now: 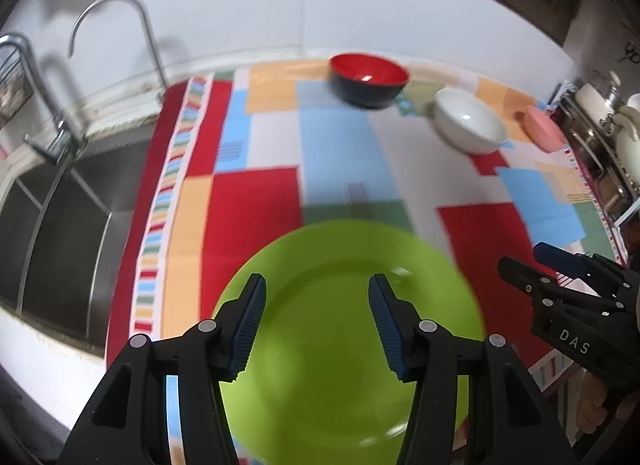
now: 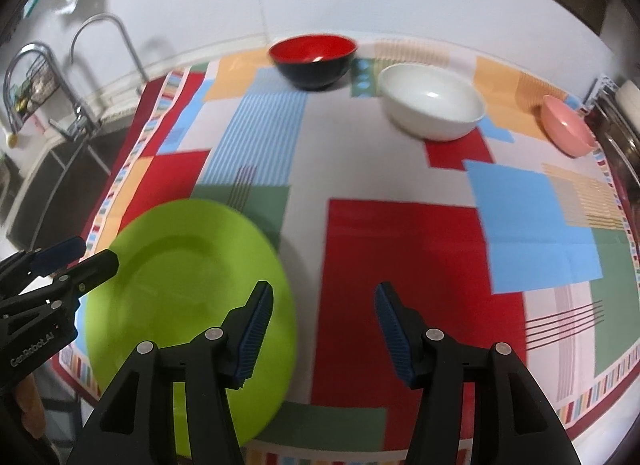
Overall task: Organize plates and bowls
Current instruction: 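Open both grippers to release the green plate onto the stack, then move both grippers to the rim of the white bowl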
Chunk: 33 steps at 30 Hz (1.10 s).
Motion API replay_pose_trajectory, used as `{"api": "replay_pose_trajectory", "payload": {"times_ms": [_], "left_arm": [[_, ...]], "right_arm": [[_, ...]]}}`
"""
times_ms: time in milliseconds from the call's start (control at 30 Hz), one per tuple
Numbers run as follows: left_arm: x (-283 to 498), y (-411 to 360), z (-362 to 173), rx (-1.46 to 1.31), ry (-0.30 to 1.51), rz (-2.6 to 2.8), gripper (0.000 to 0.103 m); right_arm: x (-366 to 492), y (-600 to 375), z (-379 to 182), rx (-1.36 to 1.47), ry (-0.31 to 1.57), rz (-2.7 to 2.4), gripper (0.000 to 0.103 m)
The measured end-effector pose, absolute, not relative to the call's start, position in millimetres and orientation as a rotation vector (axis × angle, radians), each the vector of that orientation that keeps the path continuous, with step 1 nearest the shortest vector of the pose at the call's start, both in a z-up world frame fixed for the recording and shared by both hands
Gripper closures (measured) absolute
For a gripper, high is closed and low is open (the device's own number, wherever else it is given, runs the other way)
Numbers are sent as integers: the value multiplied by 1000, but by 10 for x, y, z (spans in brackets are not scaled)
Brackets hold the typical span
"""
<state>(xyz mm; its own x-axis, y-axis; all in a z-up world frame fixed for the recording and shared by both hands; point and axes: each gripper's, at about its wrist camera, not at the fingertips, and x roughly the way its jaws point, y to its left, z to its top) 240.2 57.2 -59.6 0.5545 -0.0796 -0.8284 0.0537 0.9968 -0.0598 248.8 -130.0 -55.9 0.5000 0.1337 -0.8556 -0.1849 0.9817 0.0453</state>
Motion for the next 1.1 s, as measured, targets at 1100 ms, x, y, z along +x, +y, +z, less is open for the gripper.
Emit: {"api": "replay_pose_trajectory", "payload": {"times_ms": [1100], "left_arm": [[4022,-654,-330,45,902,-264,45]], "right_arm": [[3707,-2606,-138,83,844,32,49]]}}
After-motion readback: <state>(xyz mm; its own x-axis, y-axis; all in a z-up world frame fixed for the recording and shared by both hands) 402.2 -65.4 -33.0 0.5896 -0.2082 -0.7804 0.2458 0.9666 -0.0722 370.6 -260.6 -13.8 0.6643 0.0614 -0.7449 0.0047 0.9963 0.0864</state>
